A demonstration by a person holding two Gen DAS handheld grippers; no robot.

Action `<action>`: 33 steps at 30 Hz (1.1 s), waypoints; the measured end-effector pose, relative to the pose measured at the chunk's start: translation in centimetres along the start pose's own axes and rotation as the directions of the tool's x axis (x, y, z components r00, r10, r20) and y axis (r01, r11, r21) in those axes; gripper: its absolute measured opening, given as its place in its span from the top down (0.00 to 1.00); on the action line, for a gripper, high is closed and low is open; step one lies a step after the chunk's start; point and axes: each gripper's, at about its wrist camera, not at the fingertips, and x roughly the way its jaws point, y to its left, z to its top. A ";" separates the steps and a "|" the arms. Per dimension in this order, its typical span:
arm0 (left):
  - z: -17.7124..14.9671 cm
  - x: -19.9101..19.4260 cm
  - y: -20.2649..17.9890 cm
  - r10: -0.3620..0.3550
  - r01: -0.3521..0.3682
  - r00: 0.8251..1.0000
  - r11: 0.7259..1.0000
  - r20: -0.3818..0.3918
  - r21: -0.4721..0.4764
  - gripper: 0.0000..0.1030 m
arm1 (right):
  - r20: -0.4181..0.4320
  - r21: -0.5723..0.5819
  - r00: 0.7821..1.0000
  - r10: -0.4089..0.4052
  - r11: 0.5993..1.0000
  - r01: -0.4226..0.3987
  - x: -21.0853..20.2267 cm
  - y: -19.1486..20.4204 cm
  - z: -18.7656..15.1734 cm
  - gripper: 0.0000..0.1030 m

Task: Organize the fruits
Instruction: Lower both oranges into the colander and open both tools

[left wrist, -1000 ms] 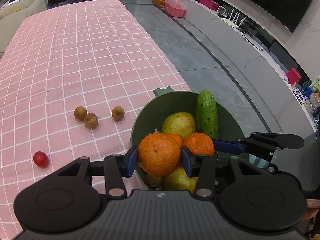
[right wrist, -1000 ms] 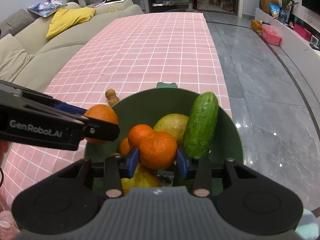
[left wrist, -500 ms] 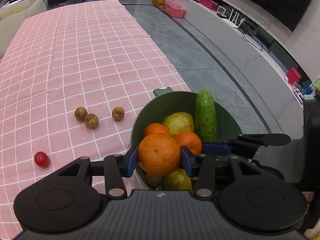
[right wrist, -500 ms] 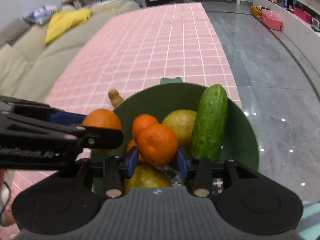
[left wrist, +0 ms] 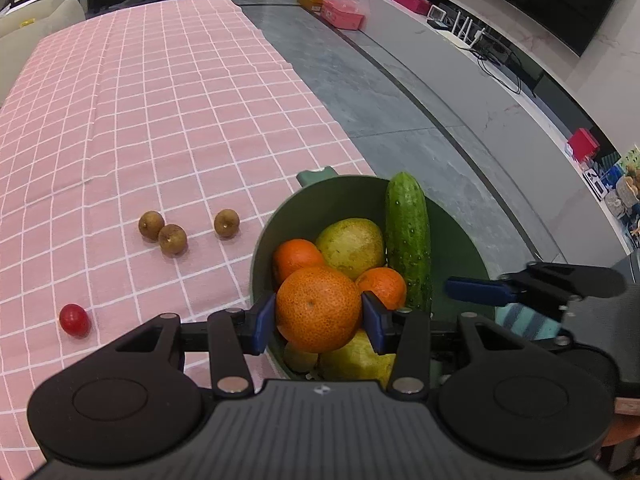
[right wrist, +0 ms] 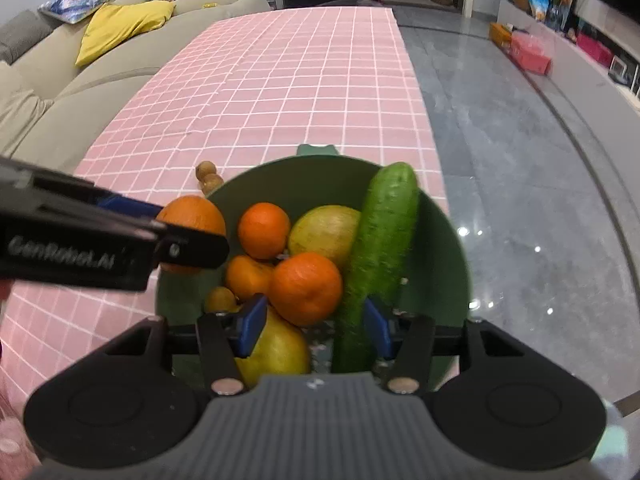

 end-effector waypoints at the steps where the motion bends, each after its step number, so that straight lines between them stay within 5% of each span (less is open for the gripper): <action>1: 0.0 0.2 -0.1 0.000 0.000 1.000 1.000 -0.007 0.004 0.50 | 0.005 -0.002 1.000 -0.009 1.000 0.009 -0.3 -0.2 -0.2 0.50; 10: -0.2 2.9 -1.4 0.060 -0.053 0.996 0.994 -0.062 0.099 0.50 | 0.005 0.029 1.000 -0.016 0.999 0.016 -0.8 -1.0 -1.0 0.50; 24: -0.4 3.4 -1.1 0.028 -0.019 0.995 0.996 -0.099 0.090 0.43 | -0.009 0.012 1.000 -0.009 1.000 0.009 -0.2 -0.6 -0.9 0.50; 27: -0.3 2.6 -1.1 0.020 -0.015 0.998 0.996 -0.065 0.084 0.35 | 0.000 0.009 1.000 -0.012 1.000 0.012 -0.3 -0.5 -0.9 0.50; 33: 0.2 0.1 -0.7 -0.005 0.005 1.000 0.998 0.007 0.061 0.33 | 0.026 0.010 0.999 -0.021 1.000 0.021 -1.0 -0.3 -0.7 0.50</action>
